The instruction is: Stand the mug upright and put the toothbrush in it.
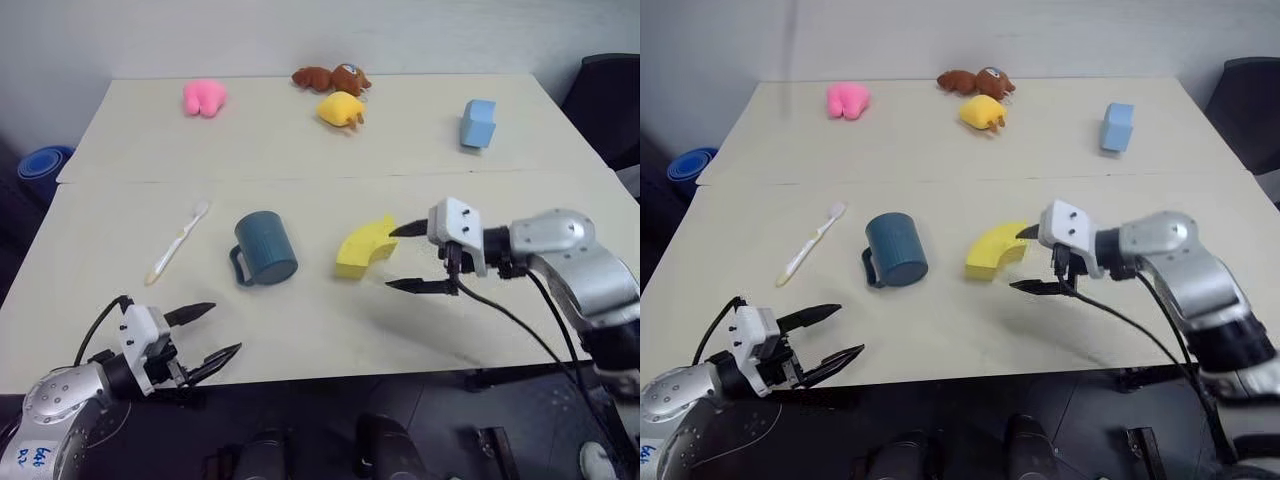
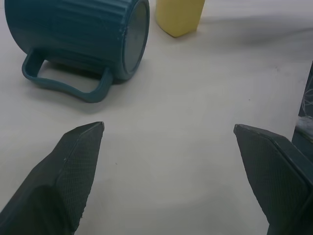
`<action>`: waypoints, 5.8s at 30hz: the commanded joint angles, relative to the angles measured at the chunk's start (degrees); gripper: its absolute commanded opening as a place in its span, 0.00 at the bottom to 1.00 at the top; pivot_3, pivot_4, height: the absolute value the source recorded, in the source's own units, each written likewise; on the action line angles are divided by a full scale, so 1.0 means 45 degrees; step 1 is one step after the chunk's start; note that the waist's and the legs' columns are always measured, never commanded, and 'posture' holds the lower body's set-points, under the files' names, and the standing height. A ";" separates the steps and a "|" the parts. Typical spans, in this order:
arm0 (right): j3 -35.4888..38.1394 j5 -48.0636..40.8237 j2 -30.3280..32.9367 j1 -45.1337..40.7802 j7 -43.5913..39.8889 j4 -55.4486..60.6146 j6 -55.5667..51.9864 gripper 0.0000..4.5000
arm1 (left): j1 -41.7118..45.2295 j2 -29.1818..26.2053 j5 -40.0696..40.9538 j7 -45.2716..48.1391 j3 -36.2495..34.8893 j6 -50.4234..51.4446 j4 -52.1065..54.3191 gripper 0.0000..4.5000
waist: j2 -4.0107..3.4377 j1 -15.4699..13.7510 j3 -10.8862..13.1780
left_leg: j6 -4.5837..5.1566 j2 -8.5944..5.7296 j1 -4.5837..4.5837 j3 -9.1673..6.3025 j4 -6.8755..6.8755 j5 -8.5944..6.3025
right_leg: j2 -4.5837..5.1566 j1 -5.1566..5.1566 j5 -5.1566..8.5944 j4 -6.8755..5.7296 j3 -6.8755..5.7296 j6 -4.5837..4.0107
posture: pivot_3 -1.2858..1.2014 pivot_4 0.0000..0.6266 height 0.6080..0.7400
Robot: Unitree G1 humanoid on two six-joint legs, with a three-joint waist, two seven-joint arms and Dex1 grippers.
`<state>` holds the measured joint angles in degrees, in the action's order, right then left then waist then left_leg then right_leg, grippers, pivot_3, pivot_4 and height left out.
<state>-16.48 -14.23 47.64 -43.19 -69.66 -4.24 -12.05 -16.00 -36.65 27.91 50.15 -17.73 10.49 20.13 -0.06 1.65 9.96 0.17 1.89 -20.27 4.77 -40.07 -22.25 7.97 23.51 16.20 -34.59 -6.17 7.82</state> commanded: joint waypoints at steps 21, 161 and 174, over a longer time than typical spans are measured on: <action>-0.2080 0.6500 -0.5329 -0.7697 -0.2845 -1.5019 0.8110 0.88 | 0.1274 0.0012 0.0945 0.1597 0.2016 0.0289 0.1388 1.00 | -0.0068 0.0273 0.0041 | -0.0020 0.0006 -0.0007 -0.0052 -0.0002 0.0011 | 0.0013 0.0008 -0.0001 -0.0077 -0.0063 0.0003 | 0.52 0.24 1.00; 0.7514 -0.3626 -0.3493 1.1074 0.2421 0.4008 0.6549 1.00 | 1.2081 0.6082 -0.5241 -0.4745 0.4861 -0.8895 -1.2811 0.81 | -0.0027 -0.0685 0.0056 | 0.0010 -0.0059 0.0046 -0.0110 0.0004 0.0062 | 0.0034 -0.0203 -0.0025 0.0123 -0.0137 0.0026 | 0.52 0.24 1.00; 0.6951 -0.4861 -0.3789 1.0729 0.0015 0.2541 0.7248 1.00 | 0.4368 0.0282 -0.0112 -0.3413 -0.0951 -0.0578 -0.2025 0.99 | -0.0034 -0.0430 0.0064 | -0.0001 -0.0018 0.0053 -0.0175 0.0006 0.0057 | 0.0033 -0.0195 -0.0025 0.0065 -0.0162 0.0026 | 0.52 0.24 1.00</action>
<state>15.44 -33.31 31.27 5.53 -66.56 6.29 18.89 13.75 -29.11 17.57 34.84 -8.29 -4.07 -2.54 -0.21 -0.29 10.25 0.15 1.80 -20.02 3.89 -40.09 -22.01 8.15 22.62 16.09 -34.41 -6.95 7.94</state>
